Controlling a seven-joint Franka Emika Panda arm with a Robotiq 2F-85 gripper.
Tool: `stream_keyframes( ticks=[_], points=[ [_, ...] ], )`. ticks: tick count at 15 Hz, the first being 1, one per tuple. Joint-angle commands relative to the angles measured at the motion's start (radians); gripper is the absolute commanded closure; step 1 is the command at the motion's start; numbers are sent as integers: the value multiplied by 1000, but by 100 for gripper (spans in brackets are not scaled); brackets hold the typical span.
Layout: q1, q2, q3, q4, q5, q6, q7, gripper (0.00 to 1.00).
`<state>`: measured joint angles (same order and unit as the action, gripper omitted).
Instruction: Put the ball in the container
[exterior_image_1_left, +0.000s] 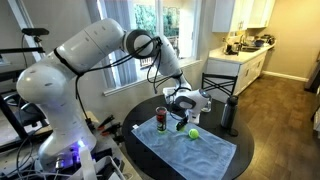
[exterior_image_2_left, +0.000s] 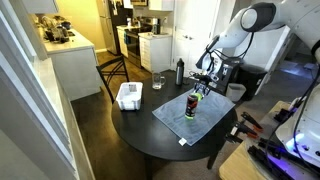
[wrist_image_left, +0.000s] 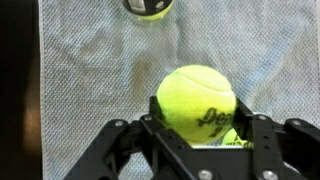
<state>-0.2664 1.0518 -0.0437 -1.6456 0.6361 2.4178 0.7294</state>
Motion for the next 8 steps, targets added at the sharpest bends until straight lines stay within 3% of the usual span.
stream_keyframes(
  ticks=[1,4,8],
  points=[
    [1,-109,41,-120,93,84,-76,56],
    [14,-191,55,-189,152,156,-148,56],
    [46,-289,45,-270,207,150,-172,56]
  ],
)
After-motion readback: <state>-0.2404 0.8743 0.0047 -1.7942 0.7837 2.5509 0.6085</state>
